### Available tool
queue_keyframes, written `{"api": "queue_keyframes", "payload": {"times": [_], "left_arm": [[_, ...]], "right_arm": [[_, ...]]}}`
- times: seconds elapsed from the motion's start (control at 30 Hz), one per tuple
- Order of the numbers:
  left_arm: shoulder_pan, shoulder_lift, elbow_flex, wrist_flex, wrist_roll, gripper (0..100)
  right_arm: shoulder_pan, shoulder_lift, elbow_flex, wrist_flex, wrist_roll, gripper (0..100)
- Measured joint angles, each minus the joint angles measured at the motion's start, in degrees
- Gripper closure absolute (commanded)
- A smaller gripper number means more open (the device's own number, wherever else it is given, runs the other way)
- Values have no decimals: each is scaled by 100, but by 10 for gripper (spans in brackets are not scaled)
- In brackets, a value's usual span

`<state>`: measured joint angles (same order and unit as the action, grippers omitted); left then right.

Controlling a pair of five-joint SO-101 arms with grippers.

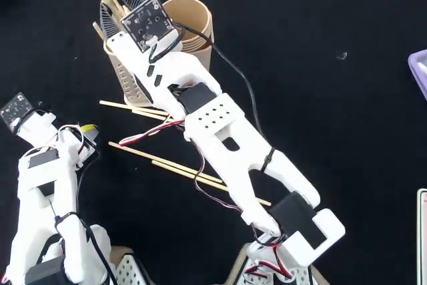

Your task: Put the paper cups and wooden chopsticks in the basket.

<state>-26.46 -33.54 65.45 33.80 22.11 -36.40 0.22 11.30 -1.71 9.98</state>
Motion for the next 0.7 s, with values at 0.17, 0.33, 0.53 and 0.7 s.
{"api": "queue_keyframes", "payload": {"times": [0.17,0.33,0.53,0.7], "left_arm": [[0,0,0,0,0,713],[0,0,0,0,0,713],[0,0,0,0,0,713],[0,0,0,0,0,713]], "right_arm": [[0,-18,0,158,0,878],[0,-554,141,501,0,878],[0,-2127,738,2497,0,878],[0,-3525,1705,4668,9,877]]}}
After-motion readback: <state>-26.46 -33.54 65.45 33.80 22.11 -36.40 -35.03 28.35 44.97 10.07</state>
